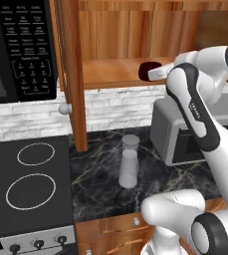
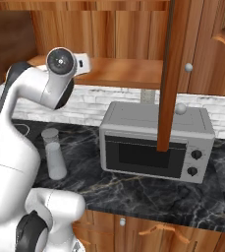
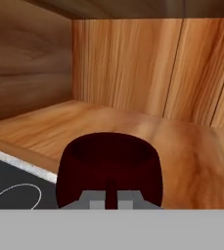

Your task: There is a tray on the dining counter. Grab the cup, mug, and pitcher and place them on the tray. The pitcher may be placed next to the tray if it cannot fit the tray.

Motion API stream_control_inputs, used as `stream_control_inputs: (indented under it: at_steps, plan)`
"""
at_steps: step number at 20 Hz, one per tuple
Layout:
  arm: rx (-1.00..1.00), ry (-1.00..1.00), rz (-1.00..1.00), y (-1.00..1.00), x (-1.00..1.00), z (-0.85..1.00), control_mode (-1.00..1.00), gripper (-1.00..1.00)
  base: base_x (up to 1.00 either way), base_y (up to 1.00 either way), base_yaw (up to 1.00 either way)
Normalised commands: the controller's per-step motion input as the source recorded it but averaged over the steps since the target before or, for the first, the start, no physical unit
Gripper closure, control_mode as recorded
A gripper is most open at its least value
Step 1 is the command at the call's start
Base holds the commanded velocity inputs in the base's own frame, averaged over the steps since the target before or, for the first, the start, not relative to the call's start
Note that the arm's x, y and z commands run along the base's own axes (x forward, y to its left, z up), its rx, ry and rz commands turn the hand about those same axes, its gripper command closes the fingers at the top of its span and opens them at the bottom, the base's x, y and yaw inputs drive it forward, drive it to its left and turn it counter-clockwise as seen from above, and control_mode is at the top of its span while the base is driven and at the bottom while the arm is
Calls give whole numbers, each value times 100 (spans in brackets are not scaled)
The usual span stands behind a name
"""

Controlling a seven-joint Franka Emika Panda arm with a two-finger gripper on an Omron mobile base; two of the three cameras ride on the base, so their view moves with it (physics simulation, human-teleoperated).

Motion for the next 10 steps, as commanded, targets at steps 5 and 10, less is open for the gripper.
stream_control_inputs:
  at_steps: [5,10]
  plan:
    - [0,0,-10,-7,-57,20,-100,100,0,0,0]
    - [0,0,-11,-8,-63,20,-100,100,0,0,0]
